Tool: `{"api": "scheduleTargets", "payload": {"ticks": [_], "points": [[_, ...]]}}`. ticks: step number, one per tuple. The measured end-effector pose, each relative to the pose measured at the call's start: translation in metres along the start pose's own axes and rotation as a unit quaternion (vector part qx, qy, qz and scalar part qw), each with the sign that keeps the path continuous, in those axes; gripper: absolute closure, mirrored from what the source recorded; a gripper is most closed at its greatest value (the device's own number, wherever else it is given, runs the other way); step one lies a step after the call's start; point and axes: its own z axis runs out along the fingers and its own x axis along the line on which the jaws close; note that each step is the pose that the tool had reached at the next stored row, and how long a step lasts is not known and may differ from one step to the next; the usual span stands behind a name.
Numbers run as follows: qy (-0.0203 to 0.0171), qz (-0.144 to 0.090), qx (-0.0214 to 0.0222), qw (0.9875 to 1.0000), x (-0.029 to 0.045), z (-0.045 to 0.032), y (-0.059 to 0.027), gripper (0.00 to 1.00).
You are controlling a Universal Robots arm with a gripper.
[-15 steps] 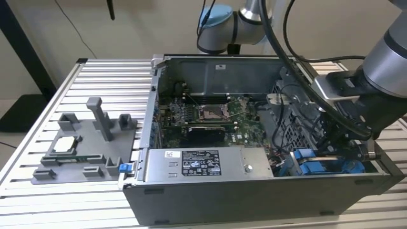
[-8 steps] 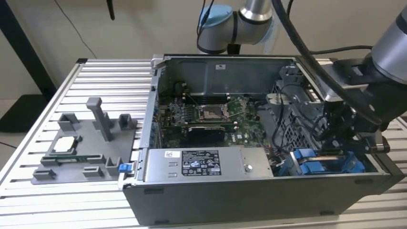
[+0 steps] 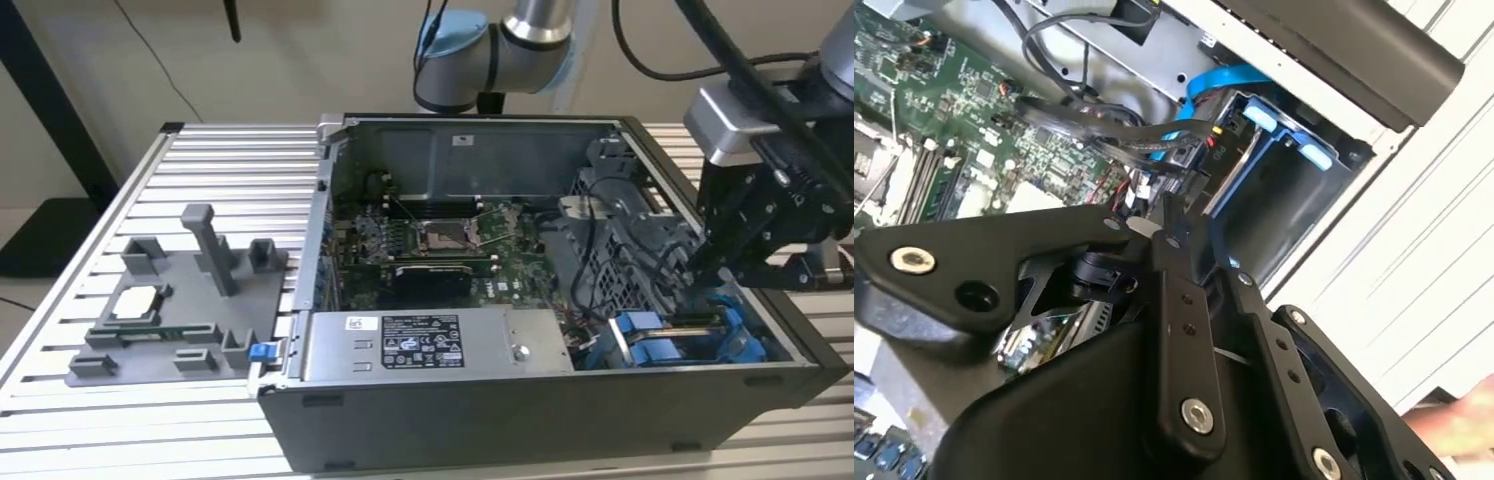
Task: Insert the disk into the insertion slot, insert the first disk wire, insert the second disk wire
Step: 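Insert the first disk wire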
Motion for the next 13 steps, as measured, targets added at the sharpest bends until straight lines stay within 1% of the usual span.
{"api": "scheduleTargets", "payload": {"ticks": [2,3,4,13], "points": [[0.0000,0.000,0.0000,1.0000,-0.0011,-0.0068,-0.0003,0.00],[0.0001,0.000,-0.0001,1.0000,-0.0014,-0.0087,-0.0004,0.00],[-0.0002,0.000,-0.0001,1.0000,-0.0014,-0.0089,-0.0004,0.00],[-0.0091,0.000,-0.0001,1.0000,-0.0014,-0.0090,-0.0004,0.00]]}}
